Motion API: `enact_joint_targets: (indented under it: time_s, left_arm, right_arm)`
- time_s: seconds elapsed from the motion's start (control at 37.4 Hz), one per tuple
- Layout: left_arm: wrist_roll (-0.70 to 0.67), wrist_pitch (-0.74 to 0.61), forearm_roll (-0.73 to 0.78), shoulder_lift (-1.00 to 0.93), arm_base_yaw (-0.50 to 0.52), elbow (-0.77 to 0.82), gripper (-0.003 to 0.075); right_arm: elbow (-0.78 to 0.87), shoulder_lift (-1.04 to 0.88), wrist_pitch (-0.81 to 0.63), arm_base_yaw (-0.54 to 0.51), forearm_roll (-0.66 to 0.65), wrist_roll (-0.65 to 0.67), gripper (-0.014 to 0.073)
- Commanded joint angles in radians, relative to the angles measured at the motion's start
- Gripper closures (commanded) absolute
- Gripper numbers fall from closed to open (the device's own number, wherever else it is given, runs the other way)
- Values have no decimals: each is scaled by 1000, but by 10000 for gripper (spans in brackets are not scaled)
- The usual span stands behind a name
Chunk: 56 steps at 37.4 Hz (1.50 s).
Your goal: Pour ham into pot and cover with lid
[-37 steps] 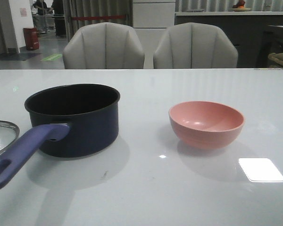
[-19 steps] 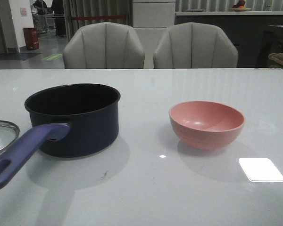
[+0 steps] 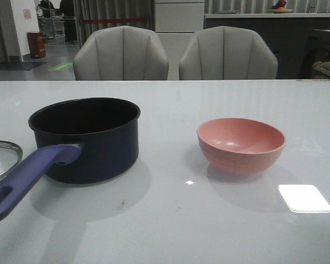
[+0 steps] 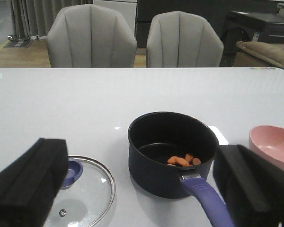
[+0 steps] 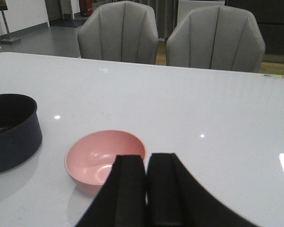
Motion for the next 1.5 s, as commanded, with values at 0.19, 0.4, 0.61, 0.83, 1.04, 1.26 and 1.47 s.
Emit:
enact_joint_targets:
  time_s: [0.19, 0.4, 0.61, 0.83, 1.04, 1.26, 1.47]
  left_arm:
    - [-93, -50, 50, 270, -5, -158, 61]
    - [-183, -32, 65, 566, -5, -265, 61]
    - [-213, 27, 64, 797, 26, -384, 62]
    - [-213, 31, 28, 912, 164, -442, 62]
    - [-149, 48, 20, 1006, 258, -469, 62]
    - [-115, 124, 20, 1169, 258, -574, 62]
    - [-82, 229, 30, 1339, 258, -731, 62]
  right_arm:
    - [-27, 6, -76, 0, 1, -9, 438]
    - [-27, 6, -76, 0, 1, -9, 438]
    - [-27, 6, -76, 0, 1, -9, 438]
    - [-27, 6, -76, 0, 1, -9, 438]
    - [-27, 6, -76, 0, 1, -9, 438]
    - [-27, 6, -76, 0, 1, -9, 438]
    - [-27, 6, -76, 0, 1, -9, 438]
